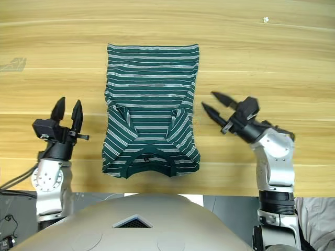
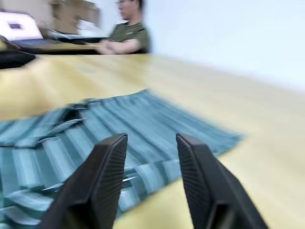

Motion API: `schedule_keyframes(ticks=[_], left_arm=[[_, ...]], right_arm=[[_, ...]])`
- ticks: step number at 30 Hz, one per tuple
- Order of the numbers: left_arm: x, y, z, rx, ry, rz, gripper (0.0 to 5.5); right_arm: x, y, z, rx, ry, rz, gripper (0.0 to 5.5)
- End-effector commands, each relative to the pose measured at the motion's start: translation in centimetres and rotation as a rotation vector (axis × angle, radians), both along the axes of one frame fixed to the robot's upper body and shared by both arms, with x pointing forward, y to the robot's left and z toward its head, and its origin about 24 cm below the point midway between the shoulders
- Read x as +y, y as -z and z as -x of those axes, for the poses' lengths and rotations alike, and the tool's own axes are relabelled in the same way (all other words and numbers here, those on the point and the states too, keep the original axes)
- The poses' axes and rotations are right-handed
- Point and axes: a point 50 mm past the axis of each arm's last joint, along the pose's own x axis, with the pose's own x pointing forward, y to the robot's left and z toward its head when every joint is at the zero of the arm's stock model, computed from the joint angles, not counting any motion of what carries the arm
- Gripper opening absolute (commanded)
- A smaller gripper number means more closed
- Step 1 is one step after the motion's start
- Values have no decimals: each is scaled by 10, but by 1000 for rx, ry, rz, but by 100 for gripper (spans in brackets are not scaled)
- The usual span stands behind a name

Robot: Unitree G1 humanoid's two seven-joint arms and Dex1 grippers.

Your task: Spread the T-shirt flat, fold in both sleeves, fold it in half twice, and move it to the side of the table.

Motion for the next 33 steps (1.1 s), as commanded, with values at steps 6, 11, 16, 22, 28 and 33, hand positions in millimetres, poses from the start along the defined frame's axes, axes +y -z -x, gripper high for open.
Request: schedule_keyframes(ticks=[6, 11, 16, 22, 28, 33], left_arm=[[24, 19, 47, 276, 637, -887, 338], [21, 24, 59, 329, 803, -956, 377], [20, 26, 59, 323, 866, -992, 377], [7, 37, 57, 309, 991, -999, 377], [5, 39, 63, 342, 1087, -1007, 359], [9, 37, 66, 384, 1095, -1008, 277]], right_arm=[[-28, 15, 34, -466, -477, 779, 358], [-30, 36, 44, -496, -686, 842, 406], [-19, 49, 59, -497, -811, 770, 406], [2, 56, 61, -510, -859, 681, 406], [3, 61, 65, -461, -864, 664, 373], [0, 63, 65, -434, -844, 672, 281]])
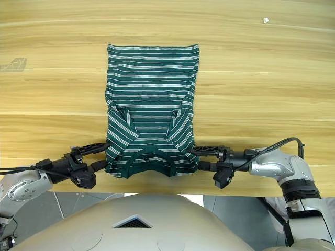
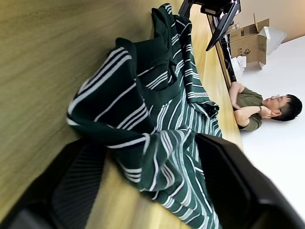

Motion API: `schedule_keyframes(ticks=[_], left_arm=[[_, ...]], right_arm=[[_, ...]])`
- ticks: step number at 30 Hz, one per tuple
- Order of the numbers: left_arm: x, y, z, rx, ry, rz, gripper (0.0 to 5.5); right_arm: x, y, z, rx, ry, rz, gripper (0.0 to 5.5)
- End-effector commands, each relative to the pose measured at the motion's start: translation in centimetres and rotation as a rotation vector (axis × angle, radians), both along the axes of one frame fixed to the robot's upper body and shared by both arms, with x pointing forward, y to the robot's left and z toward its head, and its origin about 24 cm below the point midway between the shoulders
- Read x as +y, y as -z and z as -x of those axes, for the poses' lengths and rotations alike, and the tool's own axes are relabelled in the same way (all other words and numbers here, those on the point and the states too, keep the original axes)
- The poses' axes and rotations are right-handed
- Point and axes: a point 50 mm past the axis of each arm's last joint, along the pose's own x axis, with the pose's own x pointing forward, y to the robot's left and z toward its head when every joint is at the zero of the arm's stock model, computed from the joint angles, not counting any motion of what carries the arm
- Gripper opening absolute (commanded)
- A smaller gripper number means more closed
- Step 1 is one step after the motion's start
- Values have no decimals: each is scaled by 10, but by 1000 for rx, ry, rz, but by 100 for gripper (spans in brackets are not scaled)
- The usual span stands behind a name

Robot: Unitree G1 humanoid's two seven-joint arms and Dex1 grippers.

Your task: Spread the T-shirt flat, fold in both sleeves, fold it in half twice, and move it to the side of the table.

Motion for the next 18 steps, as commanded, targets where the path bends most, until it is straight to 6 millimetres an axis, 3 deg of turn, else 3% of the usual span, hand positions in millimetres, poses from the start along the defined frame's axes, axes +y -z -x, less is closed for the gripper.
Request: schedule_keyframes(ticks=[1, 13, 18], left_arm=[[12, 20, 25, 190, 30, -158, 266], [9, 22, 22, 199, 36, -144, 20], [12, 22, 24, 233, -12, -122, 3]], right_arm=[[-9, 10, 7, 60, 11, 96, 268], [-2, 14, 5, 80, 57, 78, 17], [-2, 16, 2, 121, 109, 73, 2]])
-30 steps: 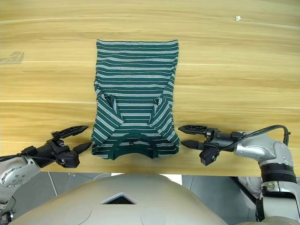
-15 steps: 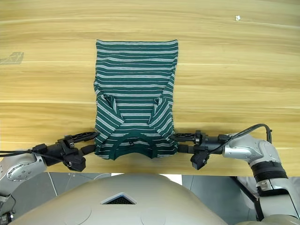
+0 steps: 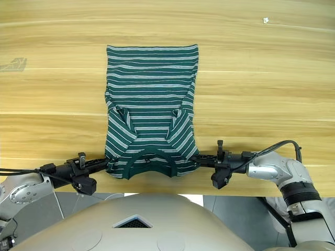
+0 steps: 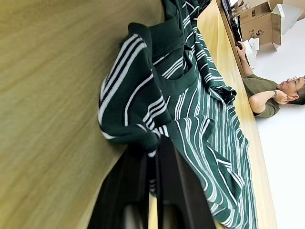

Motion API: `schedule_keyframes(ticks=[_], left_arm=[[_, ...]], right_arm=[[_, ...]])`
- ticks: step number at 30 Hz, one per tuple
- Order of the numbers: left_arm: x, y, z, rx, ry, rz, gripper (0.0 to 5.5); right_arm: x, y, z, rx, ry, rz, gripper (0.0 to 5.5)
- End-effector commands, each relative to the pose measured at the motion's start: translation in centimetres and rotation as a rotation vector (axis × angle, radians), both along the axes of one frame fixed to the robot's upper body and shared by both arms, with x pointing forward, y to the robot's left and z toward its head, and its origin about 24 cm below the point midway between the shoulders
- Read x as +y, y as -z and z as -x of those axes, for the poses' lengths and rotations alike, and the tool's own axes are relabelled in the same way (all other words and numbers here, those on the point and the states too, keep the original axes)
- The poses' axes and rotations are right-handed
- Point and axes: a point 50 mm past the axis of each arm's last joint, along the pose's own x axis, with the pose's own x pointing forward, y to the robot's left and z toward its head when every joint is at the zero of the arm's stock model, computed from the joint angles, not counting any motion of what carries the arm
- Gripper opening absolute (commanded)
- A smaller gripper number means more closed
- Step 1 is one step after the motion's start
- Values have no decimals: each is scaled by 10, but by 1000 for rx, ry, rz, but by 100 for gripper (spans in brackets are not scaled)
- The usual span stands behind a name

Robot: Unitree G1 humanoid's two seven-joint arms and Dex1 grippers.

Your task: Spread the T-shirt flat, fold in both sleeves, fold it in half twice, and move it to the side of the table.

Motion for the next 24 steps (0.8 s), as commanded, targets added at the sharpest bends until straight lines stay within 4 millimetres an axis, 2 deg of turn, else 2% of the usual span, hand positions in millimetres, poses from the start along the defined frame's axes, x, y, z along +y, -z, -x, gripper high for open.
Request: schedule_keyframes(ticks=[1, 3, 5, 7, 9, 12, 14, 17, 24], left_arm=[[12, 12, 15, 143, -41, -81, 3], [14, 7, 10, 158, -103, -39, 3], [21, 0, 3, 174, -187, -15, 3], [26, -8, -2, 215, -262, 21, 3], [22, -21, 0, 304, -317, 119, 3], [-1, -57, -1, 417, -328, 396, 3], [-11, -71, 7, 504, -300, 489, 3], [-9, -81, 14, 565, -310, 515, 3], [3, -86, 20, 559, -363, 494, 3]], right_arm=[[-1, 5, -3, 90, 91, 30, 2], [-2, 2, -8, 241, 221, 30, 2], [-7, -5, -9, 500, 333, 43, 2], [-11, -21, -11, 731, 371, 24, 2], [-13, -43, -19, 880, 379, -40, 2], [-12, -71, -25, 1004, 374, -160, 2], [-8, -84, -21, 1067, 338, -197, 2], [-7, -93, -15, 1101, 327, -207, 2], [-10, -102, 6, 1145, 291, -196, 2]])
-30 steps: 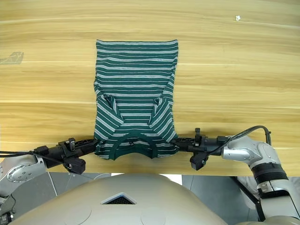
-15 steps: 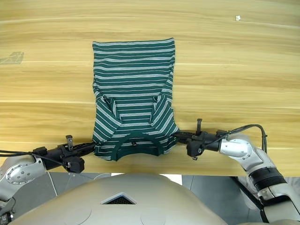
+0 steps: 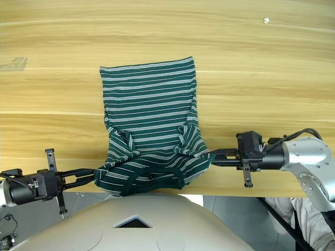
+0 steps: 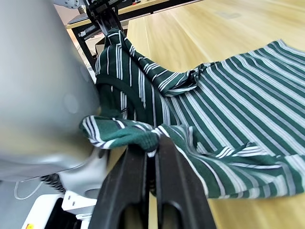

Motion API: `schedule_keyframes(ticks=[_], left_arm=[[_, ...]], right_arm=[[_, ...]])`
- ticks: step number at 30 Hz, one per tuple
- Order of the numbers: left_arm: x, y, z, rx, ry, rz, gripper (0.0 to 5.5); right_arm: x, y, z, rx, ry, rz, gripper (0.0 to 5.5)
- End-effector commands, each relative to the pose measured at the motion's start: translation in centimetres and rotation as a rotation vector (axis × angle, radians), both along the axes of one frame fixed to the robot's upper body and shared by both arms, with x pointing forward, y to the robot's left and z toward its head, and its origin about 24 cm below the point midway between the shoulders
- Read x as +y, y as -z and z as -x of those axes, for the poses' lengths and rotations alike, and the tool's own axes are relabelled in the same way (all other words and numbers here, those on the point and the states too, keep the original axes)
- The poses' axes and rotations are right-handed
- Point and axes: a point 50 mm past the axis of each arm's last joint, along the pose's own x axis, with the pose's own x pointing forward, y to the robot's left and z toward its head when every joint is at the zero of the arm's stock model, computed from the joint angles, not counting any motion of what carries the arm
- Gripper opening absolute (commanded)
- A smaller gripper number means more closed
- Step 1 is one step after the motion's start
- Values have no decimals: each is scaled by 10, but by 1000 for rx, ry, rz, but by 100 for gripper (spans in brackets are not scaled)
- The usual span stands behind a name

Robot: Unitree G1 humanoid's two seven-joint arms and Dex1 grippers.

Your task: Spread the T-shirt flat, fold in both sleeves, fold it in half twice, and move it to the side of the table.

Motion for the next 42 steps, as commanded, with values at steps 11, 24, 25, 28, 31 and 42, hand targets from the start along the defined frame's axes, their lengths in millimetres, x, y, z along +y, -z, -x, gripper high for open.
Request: schedule_keyframes(ticks=[11, 24, 25, 28, 31, 42], left_arm=[[24, -12, -48, -134, -70, -134, 3], [8, 15, -151, -341, -314, -201, 3], [9, 14, -158, -357, -346, -194, 3], [13, 9, -182, -414, -446, -161, 3], [11, 7, -197, -444, -482, -138, 3], [-1, 44, -211, -380, -451, -138, 23]], right_arm=[[-4, -20, -23, -132, -6, 24, 2], [31, -2, -167, -473, 297, 138, 2], [31, -2, -174, -487, 320, 141, 2], [28, -3, -189, -516, 386, 140, 2], [25, -2, -197, -530, 415, 136, 2], [32, 15, -207, -499, 481, 146, 28]])
